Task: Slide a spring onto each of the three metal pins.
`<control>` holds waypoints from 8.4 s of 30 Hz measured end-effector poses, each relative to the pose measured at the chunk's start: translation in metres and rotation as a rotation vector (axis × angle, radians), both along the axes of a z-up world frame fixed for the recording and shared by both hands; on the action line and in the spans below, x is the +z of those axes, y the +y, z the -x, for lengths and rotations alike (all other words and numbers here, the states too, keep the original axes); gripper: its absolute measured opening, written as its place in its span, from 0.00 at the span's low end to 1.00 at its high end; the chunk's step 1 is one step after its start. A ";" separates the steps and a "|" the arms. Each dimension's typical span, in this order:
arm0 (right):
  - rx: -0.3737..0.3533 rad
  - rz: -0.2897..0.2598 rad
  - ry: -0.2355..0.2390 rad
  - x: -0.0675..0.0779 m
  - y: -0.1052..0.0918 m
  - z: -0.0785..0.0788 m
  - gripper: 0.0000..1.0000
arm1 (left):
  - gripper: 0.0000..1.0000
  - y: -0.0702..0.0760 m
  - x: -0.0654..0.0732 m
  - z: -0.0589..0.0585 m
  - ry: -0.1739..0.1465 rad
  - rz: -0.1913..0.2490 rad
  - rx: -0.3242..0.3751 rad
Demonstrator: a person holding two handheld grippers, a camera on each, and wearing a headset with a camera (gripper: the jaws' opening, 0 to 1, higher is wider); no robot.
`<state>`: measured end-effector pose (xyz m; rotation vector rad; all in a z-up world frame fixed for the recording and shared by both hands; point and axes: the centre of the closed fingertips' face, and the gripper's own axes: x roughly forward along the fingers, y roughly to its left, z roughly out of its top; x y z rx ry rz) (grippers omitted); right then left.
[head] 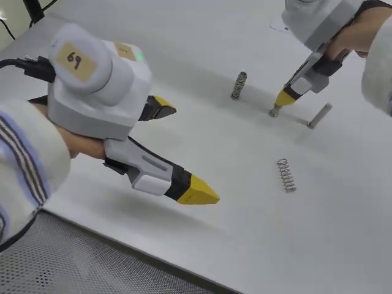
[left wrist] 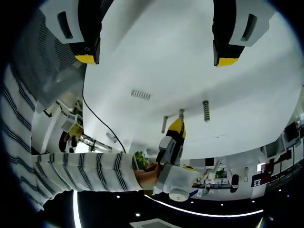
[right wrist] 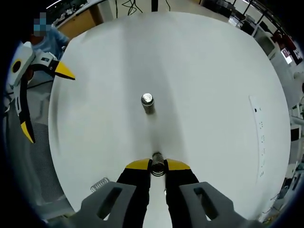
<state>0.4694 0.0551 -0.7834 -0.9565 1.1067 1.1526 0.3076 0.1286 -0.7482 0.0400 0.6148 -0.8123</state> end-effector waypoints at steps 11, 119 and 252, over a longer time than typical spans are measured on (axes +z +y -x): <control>-0.005 0.011 -0.002 -0.013 0.001 -0.009 0.08 | 0.94 0.001 -0.003 0.003 0.010 -0.007 -0.006; -0.292 -0.638 -0.216 0.055 -0.076 0.112 0.86 | 0.89 0.027 0.022 0.008 -0.002 -0.076 -0.018; -0.562 -0.784 -0.183 0.034 -0.110 0.177 0.98 | 0.04 -0.115 -0.056 -0.038 -0.050 -0.443 -0.863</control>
